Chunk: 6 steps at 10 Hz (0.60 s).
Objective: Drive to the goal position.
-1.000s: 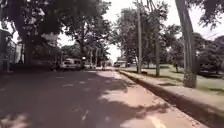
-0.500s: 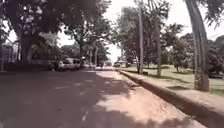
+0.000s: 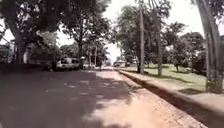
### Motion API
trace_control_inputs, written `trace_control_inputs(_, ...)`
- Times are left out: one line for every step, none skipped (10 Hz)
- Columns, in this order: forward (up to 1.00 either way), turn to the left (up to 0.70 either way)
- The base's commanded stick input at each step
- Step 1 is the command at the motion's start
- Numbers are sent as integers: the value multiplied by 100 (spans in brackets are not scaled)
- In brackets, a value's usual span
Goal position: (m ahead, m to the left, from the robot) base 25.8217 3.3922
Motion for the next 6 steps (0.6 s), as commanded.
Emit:
trace_control_inputs(70, 0)
trace_control_inputs(70, 0)
trace_control_inputs(70, 0)
trace_control_inputs(70, 0)
trace_control_inputs(70, 0)
trace_control_inputs(70, 0)
